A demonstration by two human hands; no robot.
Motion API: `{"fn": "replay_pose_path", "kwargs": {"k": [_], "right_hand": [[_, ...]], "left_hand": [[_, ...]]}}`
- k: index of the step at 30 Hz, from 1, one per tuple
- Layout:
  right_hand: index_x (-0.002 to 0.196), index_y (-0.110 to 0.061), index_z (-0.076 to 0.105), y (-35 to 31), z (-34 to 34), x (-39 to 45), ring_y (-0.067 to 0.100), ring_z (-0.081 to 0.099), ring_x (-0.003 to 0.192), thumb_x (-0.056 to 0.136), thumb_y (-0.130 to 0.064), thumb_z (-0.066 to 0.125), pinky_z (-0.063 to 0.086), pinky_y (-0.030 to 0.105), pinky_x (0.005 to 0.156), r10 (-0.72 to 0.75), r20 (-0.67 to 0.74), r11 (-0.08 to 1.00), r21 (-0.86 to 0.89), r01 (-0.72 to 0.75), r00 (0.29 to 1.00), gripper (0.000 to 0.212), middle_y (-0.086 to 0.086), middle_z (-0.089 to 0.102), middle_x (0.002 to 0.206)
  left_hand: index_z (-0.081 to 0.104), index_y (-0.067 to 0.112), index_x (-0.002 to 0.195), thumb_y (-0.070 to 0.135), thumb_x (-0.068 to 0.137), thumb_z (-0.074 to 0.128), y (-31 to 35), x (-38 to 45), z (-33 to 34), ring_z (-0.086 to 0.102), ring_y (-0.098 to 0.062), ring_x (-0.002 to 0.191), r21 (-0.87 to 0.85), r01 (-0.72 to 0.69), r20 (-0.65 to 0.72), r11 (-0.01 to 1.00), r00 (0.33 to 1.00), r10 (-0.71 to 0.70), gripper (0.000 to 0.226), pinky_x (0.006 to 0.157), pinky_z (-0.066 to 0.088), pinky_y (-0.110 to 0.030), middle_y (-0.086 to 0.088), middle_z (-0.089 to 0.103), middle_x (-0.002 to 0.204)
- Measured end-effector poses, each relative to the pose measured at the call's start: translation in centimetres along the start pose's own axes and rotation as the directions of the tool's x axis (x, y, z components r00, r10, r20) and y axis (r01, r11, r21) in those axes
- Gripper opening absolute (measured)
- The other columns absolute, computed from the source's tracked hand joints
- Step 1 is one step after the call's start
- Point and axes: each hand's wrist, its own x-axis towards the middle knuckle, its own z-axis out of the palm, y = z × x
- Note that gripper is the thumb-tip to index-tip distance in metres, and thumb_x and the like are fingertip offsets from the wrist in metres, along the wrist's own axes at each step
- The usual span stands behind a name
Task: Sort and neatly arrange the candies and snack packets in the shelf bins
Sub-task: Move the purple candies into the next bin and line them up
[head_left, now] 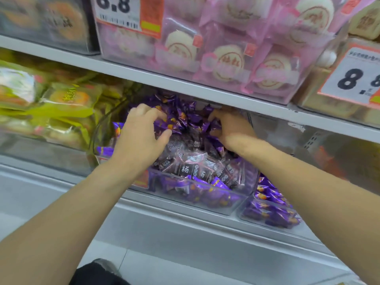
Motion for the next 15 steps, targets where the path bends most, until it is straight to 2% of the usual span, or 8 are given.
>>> {"fn": "replay_pose_path", "kwargs": {"k": [3,5,7,9,12,15], "right_hand": [[0.122,-0.024,0.061,0.2,-0.5,-1.4,0.028,0.057,0.108,0.089,-0.020,0.070,0.041,0.027,0.078,-0.047,-0.047,0.995,0.086,0.051,0.998,0.034,0.005,0.060,0.124],[0.120,-0.024,0.064,0.0,-0.9,-2.7,0.021,0.058,0.099,0.088,-0.018,0.071,0.036,0.021,0.079,-0.067,-0.101,0.980,0.182,0.084,0.993,0.034,0.003,0.062,0.117],[0.119,-0.024,0.065,-0.5,-1.4,-4.3,0.006,0.055,0.084,0.088,-0.018,0.071,0.035,0.016,0.079,-0.076,-0.124,0.961,0.256,0.106,0.989,0.032,-0.005,0.063,0.106],[0.119,-0.024,0.066,-1.3,-1.6,-5.7,-0.002,0.056,0.080,0.089,-0.017,0.069,0.041,0.013,0.081,-0.083,-0.105,0.928,0.354,0.115,0.991,0.031,-0.012,0.063,0.102],[0.120,-0.025,0.065,-2.0,-1.4,-7.5,0.003,0.065,0.096,0.091,-0.008,0.064,0.053,0.020,0.087,-0.087,-0.064,0.832,0.544,0.108,0.994,0.033,-0.009,0.065,0.114],[0.111,-0.028,0.065,-2.1,-1.5,-8.7,0.001,0.066,0.090,0.094,-0.002,0.059,0.052,0.016,0.076,-0.005,-0.034,0.720,0.694,0.028,0.999,0.032,-0.007,0.067,0.110]], "left_hand": [[0.055,0.005,0.131,0.017,0.086,0.069,-0.2,0.7,0.9,0.047,-0.036,0.116,0.025,0.007,0.002,1.000,1.000,-0.007,0.049,0.103,0.037,-0.040,-0.018,0.054,0.125],[0.047,0.001,0.138,0.014,0.087,0.066,-0.4,1.2,1.7,0.046,-0.039,0.123,0.029,0.000,0.046,1.000,0.999,-0.001,0.056,0.108,0.035,-0.044,-0.022,0.052,0.133],[0.050,0.002,0.136,0.017,0.087,0.067,-0.5,1.5,2.4,0.050,-0.039,0.120,0.102,-0.023,0.103,0.995,0.995,0.013,0.055,0.105,0.038,-0.047,-0.021,0.057,0.130],[0.059,0.007,0.129,0.022,0.084,0.071,-0.3,1.5,2.6,0.055,-0.037,0.112,0.184,-0.004,0.114,0.983,0.993,-0.017,0.048,0.101,0.040,-0.045,-0.015,0.062,0.124],[0.064,0.011,0.121,0.018,0.080,0.076,0.0,1.6,2.4,0.058,-0.037,0.106,0.185,0.040,0.069,0.982,0.996,-0.054,0.043,0.096,0.043,-0.045,-0.013,0.064,0.117],[0.069,0.010,0.117,0.014,0.081,0.073,0.6,1.7,2.1,0.060,-0.037,0.101,0.128,0.028,0.043,0.991,0.998,-0.034,0.036,0.091,0.047,-0.047,-0.015,0.067,0.110]]}}
